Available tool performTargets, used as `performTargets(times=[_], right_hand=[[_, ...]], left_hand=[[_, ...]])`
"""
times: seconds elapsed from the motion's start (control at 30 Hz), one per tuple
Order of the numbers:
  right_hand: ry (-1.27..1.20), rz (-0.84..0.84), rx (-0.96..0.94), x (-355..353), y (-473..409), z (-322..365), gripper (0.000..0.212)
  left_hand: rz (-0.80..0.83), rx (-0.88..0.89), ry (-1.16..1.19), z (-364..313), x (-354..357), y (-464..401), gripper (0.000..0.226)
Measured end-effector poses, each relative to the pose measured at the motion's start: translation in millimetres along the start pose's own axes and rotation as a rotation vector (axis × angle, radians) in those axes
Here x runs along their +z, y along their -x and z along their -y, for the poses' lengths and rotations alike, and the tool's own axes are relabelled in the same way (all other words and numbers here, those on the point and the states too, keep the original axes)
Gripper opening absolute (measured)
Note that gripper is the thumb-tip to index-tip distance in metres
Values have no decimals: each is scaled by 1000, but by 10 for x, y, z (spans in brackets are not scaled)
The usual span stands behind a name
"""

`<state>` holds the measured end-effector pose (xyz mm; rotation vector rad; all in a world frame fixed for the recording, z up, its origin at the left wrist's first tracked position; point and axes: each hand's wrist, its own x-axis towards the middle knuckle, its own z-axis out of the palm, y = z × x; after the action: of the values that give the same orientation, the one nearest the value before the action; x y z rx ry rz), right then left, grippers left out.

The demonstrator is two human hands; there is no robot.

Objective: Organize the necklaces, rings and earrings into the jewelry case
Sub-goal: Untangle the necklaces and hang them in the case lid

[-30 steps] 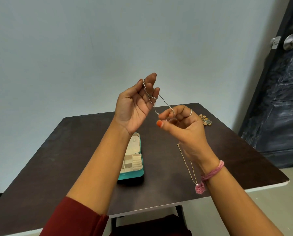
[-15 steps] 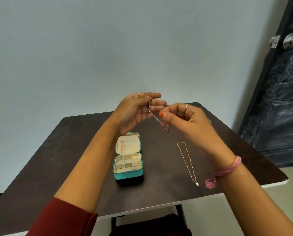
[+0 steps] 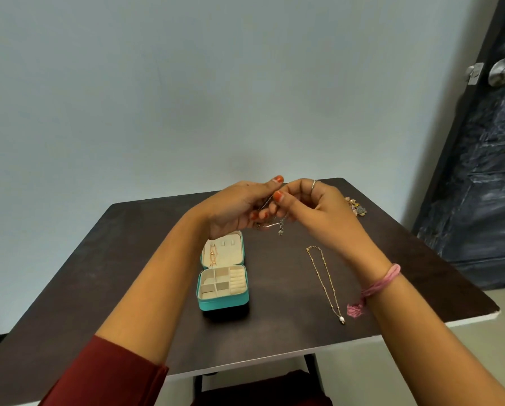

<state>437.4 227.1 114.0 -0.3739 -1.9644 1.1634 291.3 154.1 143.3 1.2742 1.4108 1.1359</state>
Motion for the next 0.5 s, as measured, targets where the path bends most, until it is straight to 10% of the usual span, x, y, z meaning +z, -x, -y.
performTargets(times=[0.5], right_hand=[[-191,35,213,-133,-21,-9,27]], left_hand=[[129,60,223,45,-117,10,64]])
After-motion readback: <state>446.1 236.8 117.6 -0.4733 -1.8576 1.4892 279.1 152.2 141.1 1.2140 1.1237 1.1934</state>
